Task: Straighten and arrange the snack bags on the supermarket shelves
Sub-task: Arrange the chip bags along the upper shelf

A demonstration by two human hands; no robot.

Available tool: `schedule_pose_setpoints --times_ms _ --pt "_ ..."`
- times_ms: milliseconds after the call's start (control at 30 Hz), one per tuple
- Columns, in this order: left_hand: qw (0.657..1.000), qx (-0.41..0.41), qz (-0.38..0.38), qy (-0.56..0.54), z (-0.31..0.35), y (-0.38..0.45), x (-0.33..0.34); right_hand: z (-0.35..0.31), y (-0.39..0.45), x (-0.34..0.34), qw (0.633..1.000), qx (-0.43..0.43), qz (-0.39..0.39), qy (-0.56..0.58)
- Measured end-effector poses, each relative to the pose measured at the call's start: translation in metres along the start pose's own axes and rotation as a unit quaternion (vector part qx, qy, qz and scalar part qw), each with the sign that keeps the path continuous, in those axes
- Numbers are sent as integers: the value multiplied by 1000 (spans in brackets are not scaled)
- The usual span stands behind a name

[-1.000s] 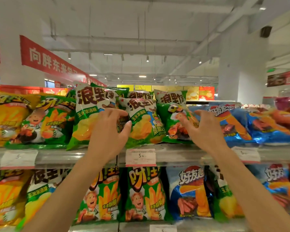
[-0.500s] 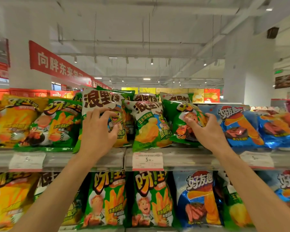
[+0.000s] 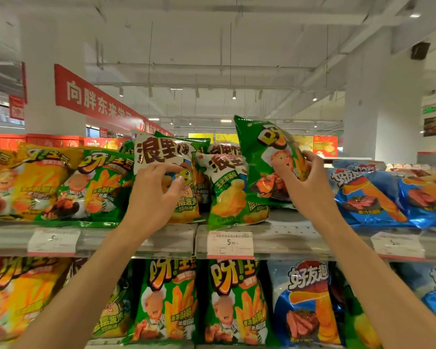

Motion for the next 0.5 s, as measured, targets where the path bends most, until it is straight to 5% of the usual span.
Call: schedule_pose_setpoints --times_ms 133,300,500 --pt "992 -49 -21 -114 0 -2 -5 -36 -12 31 997 -58 -44 23" --pt "927 -158 -122 -318 2 9 -2 -62 -22 78 989 -76 -127 21" --pt "935 -187 -113 -281 -9 5 -27 -74 -26 102 973 -43 -177 139"
Point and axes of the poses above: each hand's wrist, its own y-axis towards the middle knuckle, its own x-axis out of the palm, z = x × y, the point moved 2 cm from there along y, towards the middle knuckle, and after that the axes turned 4 degrees about y, right-handed, at the moved point
